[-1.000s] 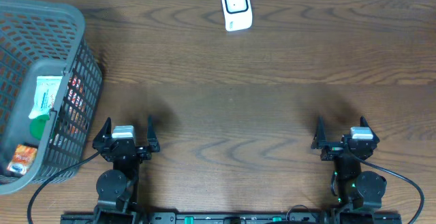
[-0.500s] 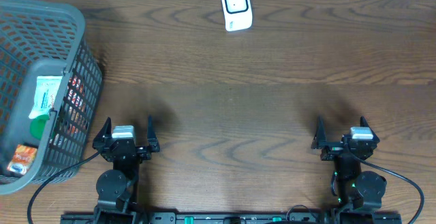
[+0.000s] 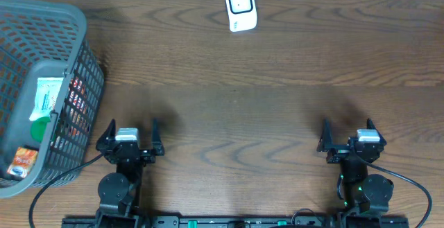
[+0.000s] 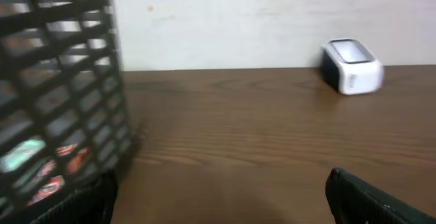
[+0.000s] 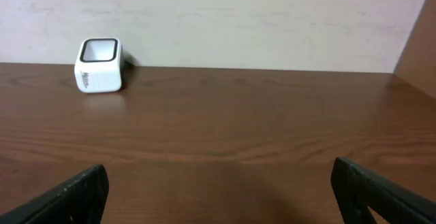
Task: Scan the item barcode
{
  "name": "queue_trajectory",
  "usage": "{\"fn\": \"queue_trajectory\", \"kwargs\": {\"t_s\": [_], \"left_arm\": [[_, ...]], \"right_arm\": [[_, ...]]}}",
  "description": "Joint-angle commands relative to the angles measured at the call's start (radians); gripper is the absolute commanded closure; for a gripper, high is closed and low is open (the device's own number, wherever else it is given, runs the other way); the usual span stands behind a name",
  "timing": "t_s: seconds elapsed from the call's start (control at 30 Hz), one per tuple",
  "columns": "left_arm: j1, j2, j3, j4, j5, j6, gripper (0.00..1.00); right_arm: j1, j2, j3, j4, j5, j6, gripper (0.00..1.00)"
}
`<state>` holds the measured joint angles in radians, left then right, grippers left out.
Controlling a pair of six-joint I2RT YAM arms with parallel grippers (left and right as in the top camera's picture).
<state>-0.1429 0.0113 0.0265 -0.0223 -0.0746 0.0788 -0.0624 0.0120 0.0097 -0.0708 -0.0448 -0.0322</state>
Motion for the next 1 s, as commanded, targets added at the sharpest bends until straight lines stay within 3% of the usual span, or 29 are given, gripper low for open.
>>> {"fn": "queue_trajectory", "kwargs": {"t_s": [0.0,0.17,0.43,0.63,0.87,0.97], "left_arm": [[0.004,-0.003,-0.021,0.008,0.179,-0.008,0.02],[0.004,0.014,0.029,0.008,0.301,-0.008,0.02],[0.004,0.192,0.267,-0.043,0.322,-0.008,0.02],[0.004,0.465,0.599,-0.281,0.322,-0.013,0.02],[0.004,0.76,1.056,-0.752,0.342,-0.012,0.02],[0.004,0.81,1.11,-0.789,0.368,-0.008,0.02]], "right_arm": [[-0.009,-0.002,-0.004,-0.001,0.01,0.017,0.01],[-0.009,-0.002,-0.004,-0.001,0.01,0.017,0.01],[-0.009,-0.002,-0.004,-0.001,0.01,0.017,0.01],[-0.009,-0.002,-0.004,-0.001,0.01,0.017,0.01],[-0.009,-0.002,-0.004,-0.001,0.01,0.017,0.01],[-0.009,-0.002,-0.004,-0.001,0.01,0.017,0.01]]}}
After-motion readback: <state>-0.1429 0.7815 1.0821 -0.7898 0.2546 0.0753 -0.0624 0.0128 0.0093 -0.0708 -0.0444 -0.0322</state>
